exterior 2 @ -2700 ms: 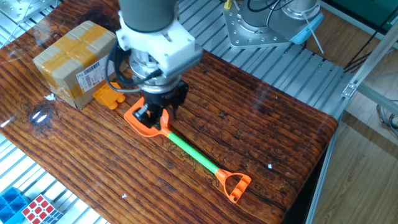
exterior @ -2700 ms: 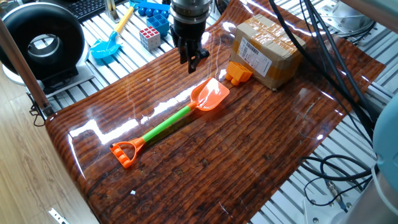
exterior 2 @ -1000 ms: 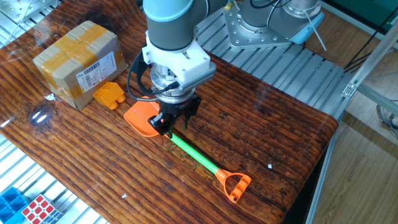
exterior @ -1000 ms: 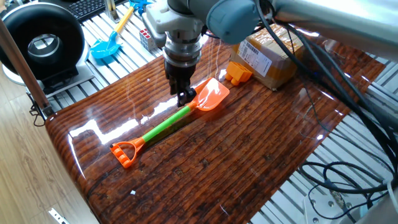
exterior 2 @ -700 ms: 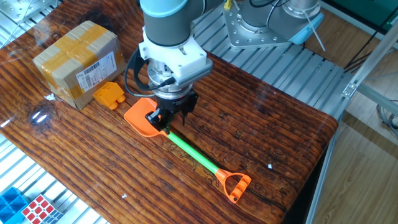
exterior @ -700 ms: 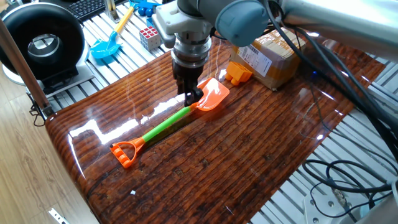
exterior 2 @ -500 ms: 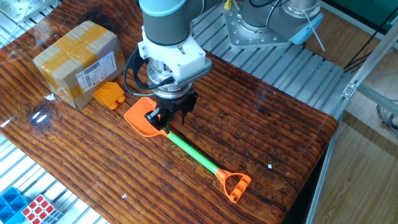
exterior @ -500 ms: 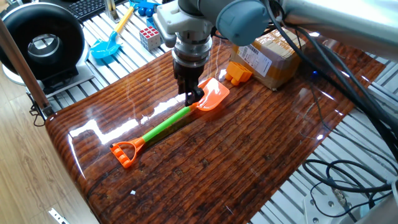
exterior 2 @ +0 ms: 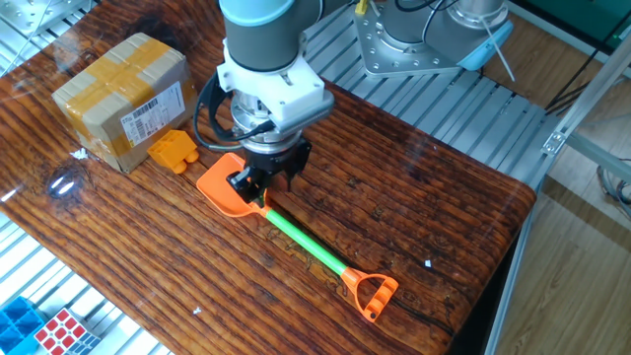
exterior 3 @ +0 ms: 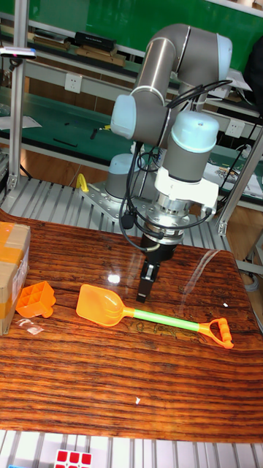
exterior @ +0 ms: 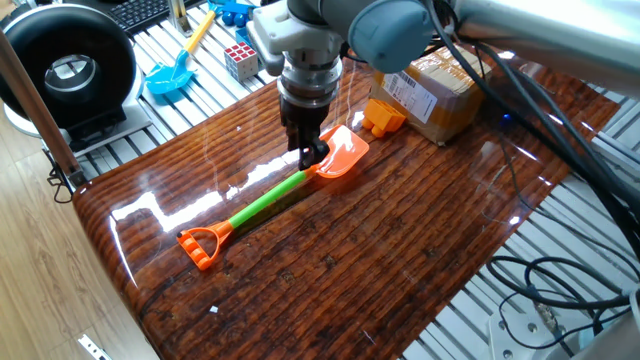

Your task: Use a shovel to scoop up an object

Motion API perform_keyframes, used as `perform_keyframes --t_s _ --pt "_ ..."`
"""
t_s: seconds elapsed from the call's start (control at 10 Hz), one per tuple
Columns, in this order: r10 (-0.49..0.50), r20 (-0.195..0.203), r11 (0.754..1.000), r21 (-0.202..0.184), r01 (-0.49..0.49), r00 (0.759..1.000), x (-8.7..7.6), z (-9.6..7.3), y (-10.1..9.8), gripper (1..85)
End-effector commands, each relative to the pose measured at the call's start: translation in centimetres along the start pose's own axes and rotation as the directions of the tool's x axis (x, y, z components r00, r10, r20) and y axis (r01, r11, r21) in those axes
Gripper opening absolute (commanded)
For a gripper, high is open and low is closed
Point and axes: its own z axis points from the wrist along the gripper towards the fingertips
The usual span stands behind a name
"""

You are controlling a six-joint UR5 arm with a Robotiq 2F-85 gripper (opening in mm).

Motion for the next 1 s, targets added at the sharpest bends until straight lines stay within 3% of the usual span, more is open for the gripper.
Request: perform_keyframes --t_s 0.0,0.2,0.5,0.7,0.9 --pt "-0.004 0.023 0.999 -0.034 0.005 1.000 -0.5 -0.1 0.8 53.3" --pt "-0.041 0.026 0.999 -0.026 0.042 0.999 -0.5 -0.1 0.6 58.0" --pt "-0.087 0.106 0.996 -0.010 0.089 0.991 -2.6 -0.3 0.4 62.0" --pt "-0.090 0.112 0.996 0.002 0.090 0.990 -2.8 -0.3 0.1 62.3" --pt "-0.099 0.092 0.995 0.024 0.098 0.991 -3.2 0.6 -0.1 62.3"
